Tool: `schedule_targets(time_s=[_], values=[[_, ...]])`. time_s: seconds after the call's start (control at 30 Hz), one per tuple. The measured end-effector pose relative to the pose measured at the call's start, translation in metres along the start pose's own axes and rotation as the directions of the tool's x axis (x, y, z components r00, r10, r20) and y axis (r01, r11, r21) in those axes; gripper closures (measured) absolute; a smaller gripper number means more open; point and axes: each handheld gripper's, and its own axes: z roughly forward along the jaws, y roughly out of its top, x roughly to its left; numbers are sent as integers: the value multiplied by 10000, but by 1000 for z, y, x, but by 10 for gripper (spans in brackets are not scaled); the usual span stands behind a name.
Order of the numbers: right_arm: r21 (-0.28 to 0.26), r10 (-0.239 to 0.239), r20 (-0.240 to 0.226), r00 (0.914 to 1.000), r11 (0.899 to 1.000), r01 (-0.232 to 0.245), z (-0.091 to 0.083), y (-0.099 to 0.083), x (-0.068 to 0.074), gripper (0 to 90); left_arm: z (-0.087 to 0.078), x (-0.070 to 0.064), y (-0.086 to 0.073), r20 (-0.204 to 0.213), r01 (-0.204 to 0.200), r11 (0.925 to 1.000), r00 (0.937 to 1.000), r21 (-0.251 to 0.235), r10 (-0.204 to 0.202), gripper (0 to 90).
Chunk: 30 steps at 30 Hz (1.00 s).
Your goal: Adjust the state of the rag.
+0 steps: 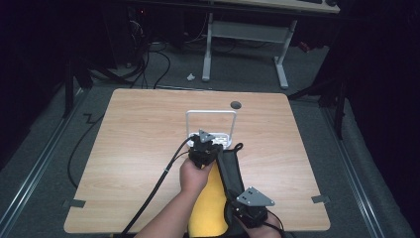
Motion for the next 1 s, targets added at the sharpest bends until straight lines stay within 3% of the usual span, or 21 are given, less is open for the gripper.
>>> schedule_targets(time_s=[0.2, 0.37, 0.47, 0.57, 0.77, 1.0], values=[[36, 393, 177, 9991, 9992, -394, -3, -7, -10, 796, 10, -6, 1, 64, 60, 9999, 10000, 114, -61, 824], [578, 1046, 490, 9933, 9925, -1074, 0, -25, -25, 713, 17, -7, -3, 388, 100, 9997, 9992, 203, -108, 658], [542, 1201, 704, 9903, 9908, -1240, -1, -27, -29, 677, 10, -7, -6, 366, -36, 10000, 9993, 0, 36, 593], [323, 1256, 953, 9875, 9911, -1292, -5, -26, -33, 669, 1, 0, -7, 540, 277, 9991, 9982, -317, -260, 534], [369, 1285, 1040, 9862, 9904, -1330, -4, -27, -35, 675, -13, 9, -9, 698, 431, 9974, 9968, -576, -390, 504], [545, 1389, 1179, 9833, 9878, -1461, 0, -30, -40, 676, -27, 13, -31, 569, -2, 9998, 9984, -196, 13, 511]])
